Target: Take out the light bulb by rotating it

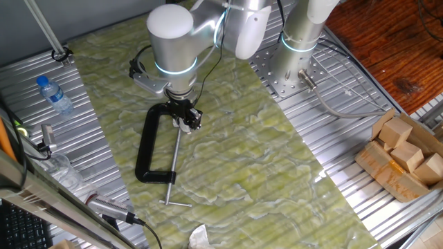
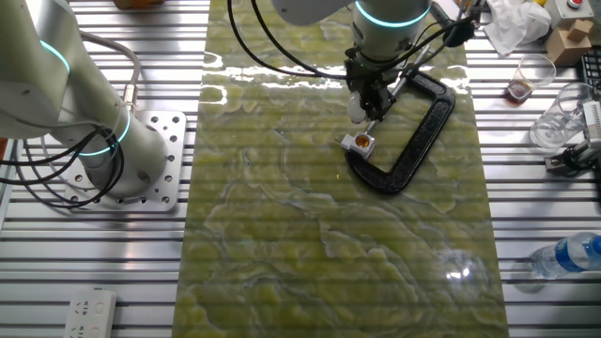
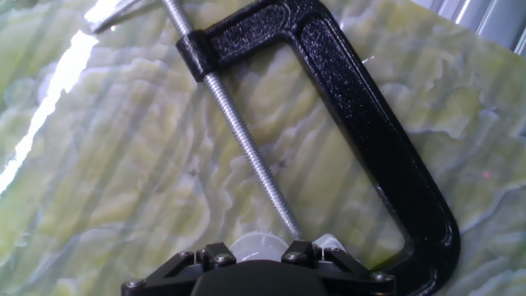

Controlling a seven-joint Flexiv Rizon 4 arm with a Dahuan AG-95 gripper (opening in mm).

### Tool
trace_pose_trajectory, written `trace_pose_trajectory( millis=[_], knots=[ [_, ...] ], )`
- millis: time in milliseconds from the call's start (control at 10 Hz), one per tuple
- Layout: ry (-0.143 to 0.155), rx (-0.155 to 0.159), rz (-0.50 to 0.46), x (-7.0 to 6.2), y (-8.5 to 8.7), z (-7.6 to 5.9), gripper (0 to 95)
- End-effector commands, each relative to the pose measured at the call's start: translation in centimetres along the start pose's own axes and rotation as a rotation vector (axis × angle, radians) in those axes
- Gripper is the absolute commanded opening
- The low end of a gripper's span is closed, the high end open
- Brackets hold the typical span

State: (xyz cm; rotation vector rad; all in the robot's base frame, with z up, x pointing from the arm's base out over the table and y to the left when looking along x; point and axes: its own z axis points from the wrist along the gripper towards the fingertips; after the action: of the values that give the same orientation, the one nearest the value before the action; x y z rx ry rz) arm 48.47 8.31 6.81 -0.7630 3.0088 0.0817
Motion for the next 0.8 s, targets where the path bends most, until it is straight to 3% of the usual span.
trace_pose_trajectory(
  millis=[100,300,400,800],
  knots=[
    [-0.006,0.004,-0.004,0.10,-0.03,0.19,0.0],
    [-0.006,0.006,-0.008,0.09,-0.01,0.33,0.0],
    [-0.007,0.006,-0.012,0.09,-0.02,0.45,19.0],
    [-0.009,0.009,-0.022,0.10,-0.03,0.75,19.0]
  ],
)
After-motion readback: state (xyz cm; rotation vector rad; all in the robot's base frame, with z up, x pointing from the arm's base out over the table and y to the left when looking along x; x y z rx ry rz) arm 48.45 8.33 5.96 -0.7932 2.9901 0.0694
